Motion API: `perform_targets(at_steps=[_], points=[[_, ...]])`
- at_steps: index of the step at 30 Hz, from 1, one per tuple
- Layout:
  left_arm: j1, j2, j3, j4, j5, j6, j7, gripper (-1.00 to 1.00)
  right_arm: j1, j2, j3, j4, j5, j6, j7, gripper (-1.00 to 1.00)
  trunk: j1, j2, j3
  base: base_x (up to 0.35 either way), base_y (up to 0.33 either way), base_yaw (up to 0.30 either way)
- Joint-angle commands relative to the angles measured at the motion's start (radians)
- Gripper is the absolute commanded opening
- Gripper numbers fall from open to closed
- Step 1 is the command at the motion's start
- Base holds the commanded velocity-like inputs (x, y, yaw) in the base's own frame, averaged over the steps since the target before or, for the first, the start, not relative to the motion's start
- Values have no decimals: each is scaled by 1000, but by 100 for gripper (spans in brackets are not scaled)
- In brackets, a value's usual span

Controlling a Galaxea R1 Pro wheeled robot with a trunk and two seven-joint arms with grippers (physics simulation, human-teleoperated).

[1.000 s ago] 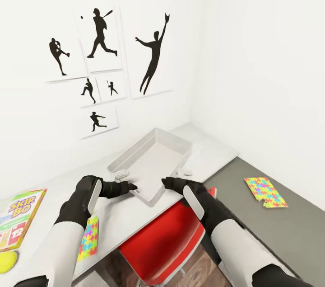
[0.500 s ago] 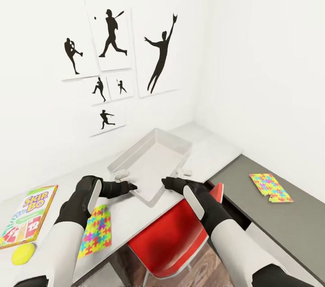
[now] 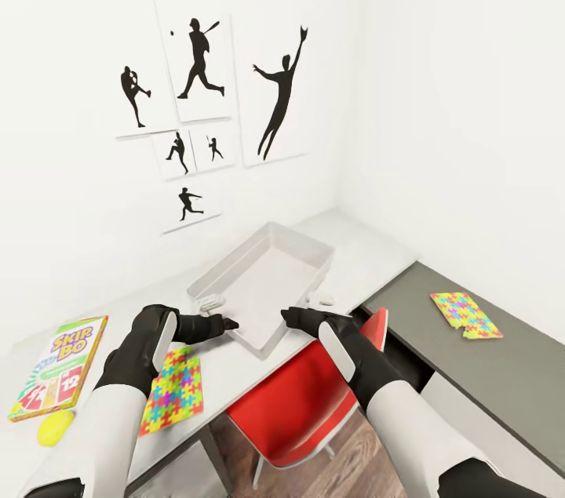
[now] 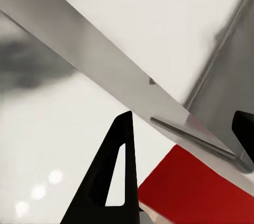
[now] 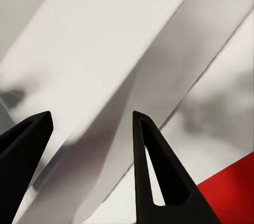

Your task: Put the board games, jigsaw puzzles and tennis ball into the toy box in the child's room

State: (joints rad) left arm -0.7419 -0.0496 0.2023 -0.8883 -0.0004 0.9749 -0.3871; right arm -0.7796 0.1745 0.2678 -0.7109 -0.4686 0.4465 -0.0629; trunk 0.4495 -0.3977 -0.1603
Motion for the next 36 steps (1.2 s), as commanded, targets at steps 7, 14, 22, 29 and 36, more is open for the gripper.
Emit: perform_targets(at_steps=[7, 14, 22, 29, 36], points=[[-1, -1, 5, 0, 8, 11, -3, -100, -1, 0, 1, -4, -19, -11, -5, -100, 1, -2, -2, -4, 75, -22], [-1, -1, 5, 0, 8, 10, -3, -100, -1, 0, 1, -4, -19, -11, -5, -100, 1, -2, 0, 0, 16, -180], [0, 0, 5, 0, 7, 10, -3, -100, -1, 0, 1, -4, -19, -11, -5, -100, 1, -2, 0, -75, 52, -22], [-1, -1, 5, 0, 7, 9, -3, -100, -1, 0, 2, -4, -19, -11, -5, -100, 1, -2, 0, -20, 93, -1], [0, 0, 4, 0, 7, 9, -1, -100, -1, 0, 2, -4, -19, -11, -5, -100, 1, -2, -3, -2, 11, -36]])
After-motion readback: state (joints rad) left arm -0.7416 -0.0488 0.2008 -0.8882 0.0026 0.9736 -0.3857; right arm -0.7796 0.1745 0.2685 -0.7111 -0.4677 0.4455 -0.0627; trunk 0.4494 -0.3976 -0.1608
